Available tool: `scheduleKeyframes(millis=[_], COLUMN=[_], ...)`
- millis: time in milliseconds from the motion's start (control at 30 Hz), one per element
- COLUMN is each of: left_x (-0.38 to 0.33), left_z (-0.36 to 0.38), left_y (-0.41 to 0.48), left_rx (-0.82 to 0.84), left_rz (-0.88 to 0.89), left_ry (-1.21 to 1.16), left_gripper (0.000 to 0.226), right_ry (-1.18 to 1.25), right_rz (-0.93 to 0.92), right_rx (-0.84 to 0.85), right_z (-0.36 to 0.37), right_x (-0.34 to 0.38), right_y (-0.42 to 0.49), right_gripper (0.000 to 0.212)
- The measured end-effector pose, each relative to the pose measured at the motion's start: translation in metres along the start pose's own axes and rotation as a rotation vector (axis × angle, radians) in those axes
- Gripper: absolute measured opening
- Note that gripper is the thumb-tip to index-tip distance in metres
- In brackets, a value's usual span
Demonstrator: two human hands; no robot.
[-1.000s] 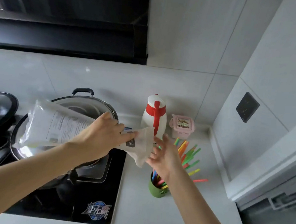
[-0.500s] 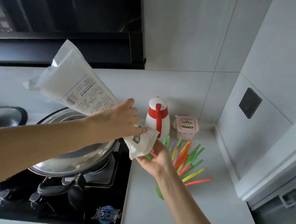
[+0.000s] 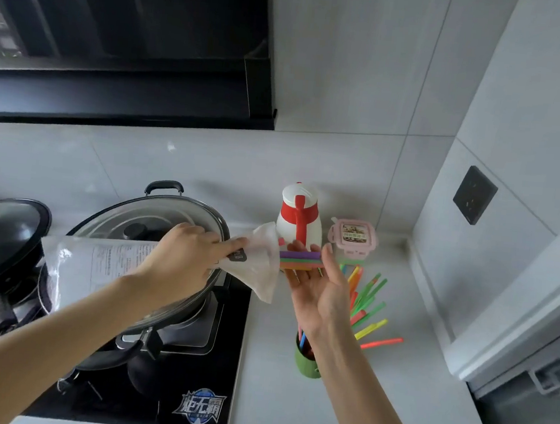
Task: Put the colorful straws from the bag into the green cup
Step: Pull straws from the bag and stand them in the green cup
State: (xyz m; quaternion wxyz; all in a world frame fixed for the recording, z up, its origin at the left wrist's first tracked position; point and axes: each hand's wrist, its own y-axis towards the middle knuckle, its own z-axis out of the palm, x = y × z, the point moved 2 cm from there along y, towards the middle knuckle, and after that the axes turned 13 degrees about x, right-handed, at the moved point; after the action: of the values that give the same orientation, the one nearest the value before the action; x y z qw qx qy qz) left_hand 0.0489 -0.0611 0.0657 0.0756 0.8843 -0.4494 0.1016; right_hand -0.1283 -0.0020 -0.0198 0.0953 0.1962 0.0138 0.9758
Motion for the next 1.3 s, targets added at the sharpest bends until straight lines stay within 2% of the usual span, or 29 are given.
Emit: scheduleKeyframes(millis=[100,200,333,467,700,767,933,1033,1167,1300], left_x=[-0.007,-0.014,-0.015,-0.018,-0.010,-0.007,0.000,0.004,0.004,0.001], left_z=[0.004,0.007,0.012,0.016,0.021,0.023,0.031,0.034,0.038,0.044], left_y=[0.000,-0.001,-0.005,-0.011,-0.024,-0.027,-0.037,-0.040,-0.038,-0.035], left_rx=[-0.036,-0.058,-0.074,-0.067,-0.026,-0.004,0.037,0.047,0.059,0.072], left_rz=[-0.011,-0.003,-0.047,-0.074,-0.112,-0.117,-0.143,-0.158,-0.149,-0.139], left_ry=[-0.148,-0.219,-0.266,-0.327,-0.330,-0.313,-0.256,-0.230,-0.204,-0.190], left_gripper=[0.065,0.064,0.067,0.066,0.067,0.070,0.074,0.073,0.072,0.073], right_ry=[-0.024,-0.030,-0.196,-0.217,-0.044,-0.068,-0.232,-0.383,-0.739,-1.013], right_rz=[-0.014,0.078,0.118,-0.019,-0.309,-0.366,-0.577,-0.656,-0.575,-0.420], right_rx=[0.054,0.082,-0.015,-0.067,-0.201,-0.246,-0.309,-0.281,-0.215,-0.132], right_z=[0.009,0.018,0.023,0.025,0.020,0.019,0.017,0.016,0.008,-0.018], right_x=[-0.002,-0.005,-0.003,0.005,0.065,0.092,0.154,0.163,0.108,0.053], right_y=[0.002,0.005,0.009,0.017,0.024,0.020,-0.007,-0.021,-0.020,-0.015], right_gripper=[0.035,0.039,0.039,0.032,0.045,0.048,0.049,0.049,0.048,0.045])
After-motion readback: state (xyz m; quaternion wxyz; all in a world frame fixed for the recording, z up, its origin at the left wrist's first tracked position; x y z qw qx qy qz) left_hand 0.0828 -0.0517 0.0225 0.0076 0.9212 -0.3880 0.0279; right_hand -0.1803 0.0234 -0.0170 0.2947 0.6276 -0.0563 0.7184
